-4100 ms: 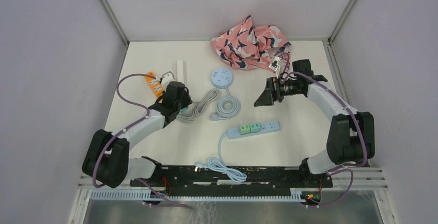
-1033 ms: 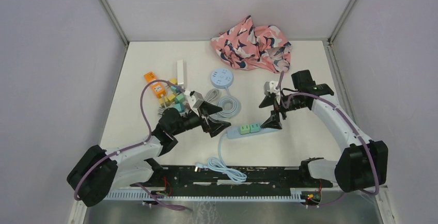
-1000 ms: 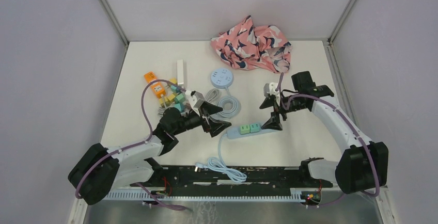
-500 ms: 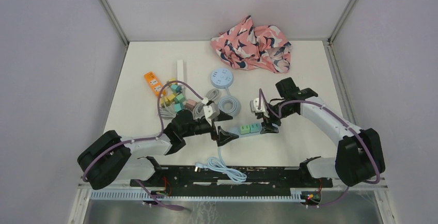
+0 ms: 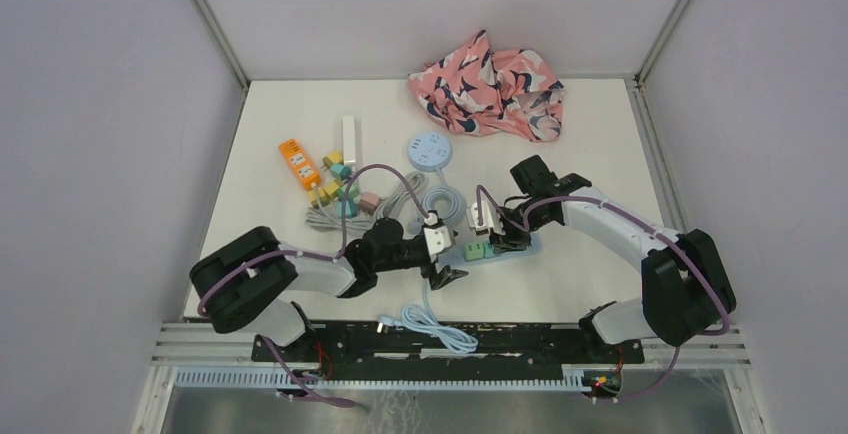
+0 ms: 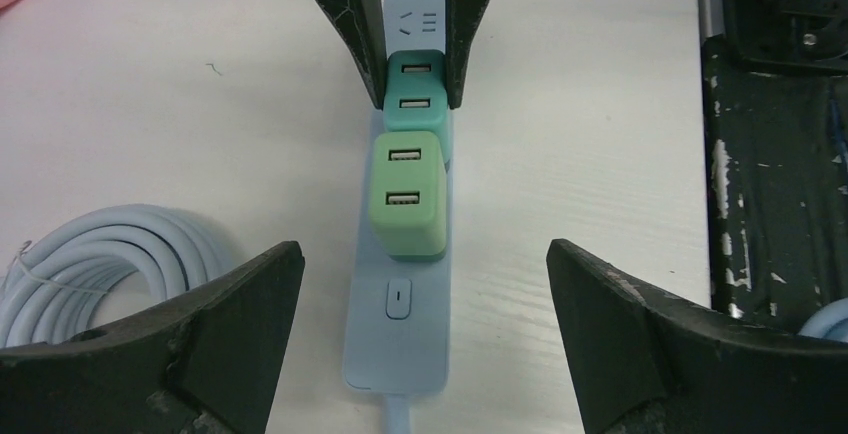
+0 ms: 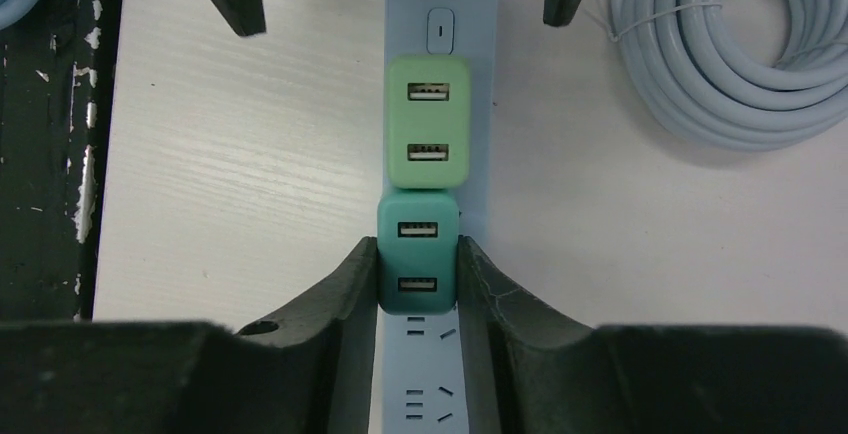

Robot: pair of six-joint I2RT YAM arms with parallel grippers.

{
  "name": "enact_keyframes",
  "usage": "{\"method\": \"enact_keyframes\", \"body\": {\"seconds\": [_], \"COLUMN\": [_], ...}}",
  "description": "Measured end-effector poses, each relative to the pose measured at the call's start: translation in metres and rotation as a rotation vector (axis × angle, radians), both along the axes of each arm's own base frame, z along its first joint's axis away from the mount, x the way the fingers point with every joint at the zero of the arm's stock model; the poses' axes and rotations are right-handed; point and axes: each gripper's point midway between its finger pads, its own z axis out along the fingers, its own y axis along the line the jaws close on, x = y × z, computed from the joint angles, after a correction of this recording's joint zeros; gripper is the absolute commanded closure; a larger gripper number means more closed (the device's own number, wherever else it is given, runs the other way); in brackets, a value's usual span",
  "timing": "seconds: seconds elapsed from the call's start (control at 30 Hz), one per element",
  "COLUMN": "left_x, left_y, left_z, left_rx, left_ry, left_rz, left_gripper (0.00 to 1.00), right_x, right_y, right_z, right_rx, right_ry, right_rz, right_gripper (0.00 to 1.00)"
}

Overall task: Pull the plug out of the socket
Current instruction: Remove the plug from the socket.

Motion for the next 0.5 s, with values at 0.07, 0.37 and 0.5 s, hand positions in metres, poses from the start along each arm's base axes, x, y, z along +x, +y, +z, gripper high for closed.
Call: {"method": "enact_keyframes", "body": {"seconds": [0.07,0.37,0.5], "left_x": [0.005,0.023,0.028], "left_y": [-0.006,-0.029,-0.035], "left_z": [-0.007,-0.022,-0.024], "left_rx": [0.018,0.033,0.024], "left_ry": [-0.009,-0.024,-0.028], "left_rz": [-0.005,-0.011,-0.009], "left_gripper": [0.07,0.34,0.46], "right_x": [0.001,0.001,0.001], "right_y": [0.000,0.001,0.001], "right_z": [0.000,0.000,0.000], "right_rx": [-0.001,-0.003,-0.001], "right_ry": [-0.001,-0.001,0.000], "right_rz": [-0.004,-0.005,-0.005], "right_gripper": [0.71,0.78,0.79]}}
